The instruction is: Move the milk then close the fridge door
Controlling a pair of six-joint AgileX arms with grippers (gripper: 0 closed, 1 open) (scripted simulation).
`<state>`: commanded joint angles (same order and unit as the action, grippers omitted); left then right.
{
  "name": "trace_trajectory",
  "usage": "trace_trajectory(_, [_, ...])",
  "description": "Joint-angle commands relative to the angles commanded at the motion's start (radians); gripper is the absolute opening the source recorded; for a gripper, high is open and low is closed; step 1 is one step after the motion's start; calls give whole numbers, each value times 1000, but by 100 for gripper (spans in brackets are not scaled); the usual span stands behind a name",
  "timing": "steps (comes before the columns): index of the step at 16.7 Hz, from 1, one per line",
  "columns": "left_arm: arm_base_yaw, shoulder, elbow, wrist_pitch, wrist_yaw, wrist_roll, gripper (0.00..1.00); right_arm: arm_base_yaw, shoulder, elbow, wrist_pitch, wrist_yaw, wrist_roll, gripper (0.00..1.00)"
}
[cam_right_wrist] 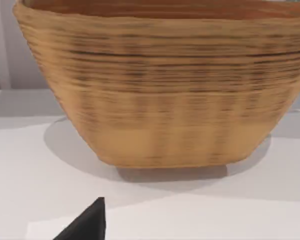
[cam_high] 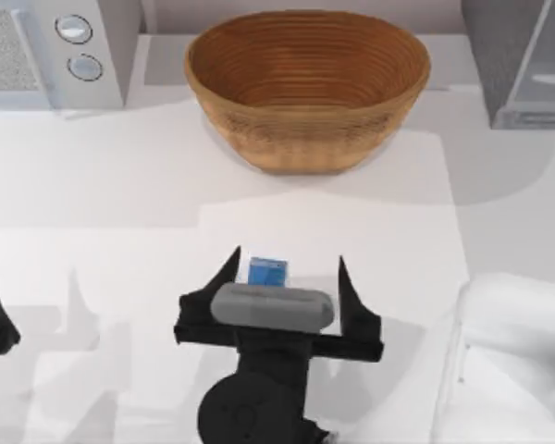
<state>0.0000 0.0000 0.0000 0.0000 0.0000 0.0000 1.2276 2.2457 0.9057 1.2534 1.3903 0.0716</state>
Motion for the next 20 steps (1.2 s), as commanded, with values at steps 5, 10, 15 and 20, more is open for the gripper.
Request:
trace_trajectory(5, [0, 0, 0, 0, 0, 0, 100, 30, 215, 150, 73, 66, 6, 100])
trace_trajectory(10, [0, 0, 0, 0, 0, 0, 100, 26, 225, 156, 74, 67, 6, 100])
trace_trajectory(15, [0, 0, 0, 0, 0, 0, 100, -41, 239, 186, 91, -3, -21, 100])
trace_trajectory(20, [0, 0, 0, 0, 0, 0, 100, -67, 247, 196, 96, -28, -28, 100])
